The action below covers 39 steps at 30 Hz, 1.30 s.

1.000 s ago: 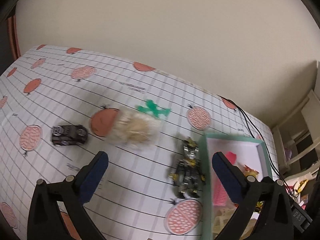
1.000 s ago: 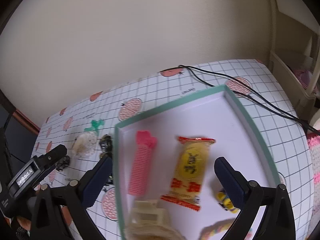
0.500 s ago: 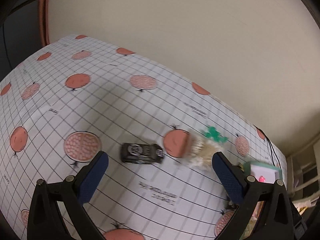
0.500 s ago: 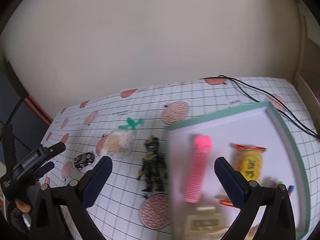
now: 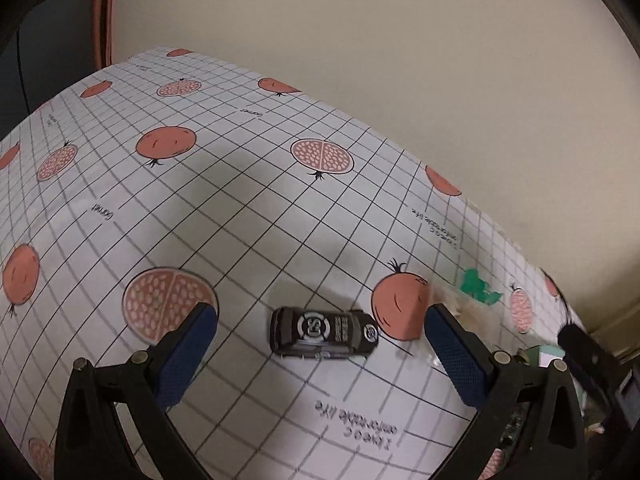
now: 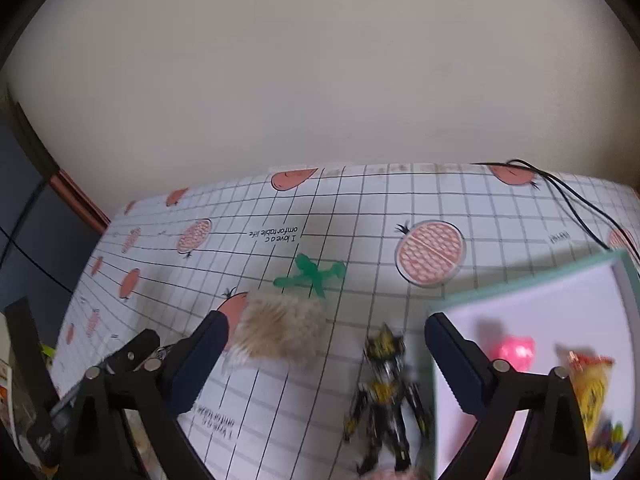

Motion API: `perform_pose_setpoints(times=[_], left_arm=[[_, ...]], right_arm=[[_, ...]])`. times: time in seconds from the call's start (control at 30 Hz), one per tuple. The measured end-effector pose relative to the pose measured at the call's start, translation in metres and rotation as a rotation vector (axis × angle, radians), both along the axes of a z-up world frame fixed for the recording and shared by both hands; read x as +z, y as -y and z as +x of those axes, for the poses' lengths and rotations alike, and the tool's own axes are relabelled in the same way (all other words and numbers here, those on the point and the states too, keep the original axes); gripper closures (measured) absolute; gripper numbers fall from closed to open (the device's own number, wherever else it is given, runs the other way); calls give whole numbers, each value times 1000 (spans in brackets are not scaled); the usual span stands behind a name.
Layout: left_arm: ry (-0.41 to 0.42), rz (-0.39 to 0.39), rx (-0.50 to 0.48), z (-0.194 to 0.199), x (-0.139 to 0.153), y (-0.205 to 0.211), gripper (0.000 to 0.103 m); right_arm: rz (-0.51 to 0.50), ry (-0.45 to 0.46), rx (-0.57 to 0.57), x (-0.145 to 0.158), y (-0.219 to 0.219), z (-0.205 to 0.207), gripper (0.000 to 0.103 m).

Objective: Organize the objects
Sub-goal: 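Move the left gripper to the black toy car while the right moves to the green figure, then grasp the black toy car with the left gripper while the right grasps the green figure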

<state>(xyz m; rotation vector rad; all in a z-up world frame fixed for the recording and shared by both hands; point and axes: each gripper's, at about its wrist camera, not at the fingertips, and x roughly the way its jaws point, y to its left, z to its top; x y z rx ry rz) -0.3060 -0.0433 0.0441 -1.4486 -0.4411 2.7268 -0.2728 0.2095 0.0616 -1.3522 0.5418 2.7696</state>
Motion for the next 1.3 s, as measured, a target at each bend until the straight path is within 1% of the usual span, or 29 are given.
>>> perform_pose_setpoints(times=[0.1, 0.17, 0.27, 0.33, 0.43, 0.5, 0.53, 0.6, 0.67, 0.7, 0.77, 0.9, 0.93, 0.97, 1.0, 1.03, 1.23, 1.3], left_arm=[[-8, -24, -2, -6, -8, -2, 0], [-11, -20, -7, -9, -13, -2, 0], [7, -11, -9, -13, -20, -2, 0], [21, -8, -26, -15, -25, -5, 0], [48, -6, -37, -18, -33, -10, 0], [40, -27, -47, -18, -32, -14, 0], [47, -22, -55, -18, -33, -16, 0], [45, -41, -50, -17, -33, -18, 0], [45, -58, -52, -17, -33, -19, 1], [42, -72, -57, -17, -33, -21, 1], [42, -110, -57, -17, -34, -24, 8], [36, -138, -63, -16, -34, -26, 11], [34, -155, -68, -16, -35, -27, 18], [31, -182, -70, -16, -35, -30, 26], [29, -198, -73, -16, -35, -31, 27], [27, -201, -77, -15, -35, -32, 27], [21, -195, -88, -14, -35, -31, 28], [21, -187, -92, -14, -35, -31, 28]], right_arm=[[23, 10, 11, -8, 3, -22, 11], [39, 25, 7, -15, 4, -36, 17], [48, 51, -4, -25, 3, -52, 21], [44, 63, -10, -31, 3, -58, 22], [20, 84, -21, -38, 1, -66, 26], [-4, 92, -25, -42, 2, -70, 28], [0, 96, -26, -44, 4, -71, 28], [10, 99, -23, -47, 6, -74, 30], [16, 108, -30, -51, 6, -76, 35], [18, 109, -36, -52, 6, -77, 35], [17, 112, -41, -55, 5, -78, 37], [3, 110, -38, -58, 7, -82, 41], [15, 107, -41, -59, 8, -83, 46], [28, 106, -40, -59, 10, -83, 52], [31, 107, -35, -59, 11, -83, 55], [30, 105, -33, -59, 12, -84, 61], [13, 97, -31, -59, 14, -77, 61], [5, 79, -45, -55, 11, -74, 61]])
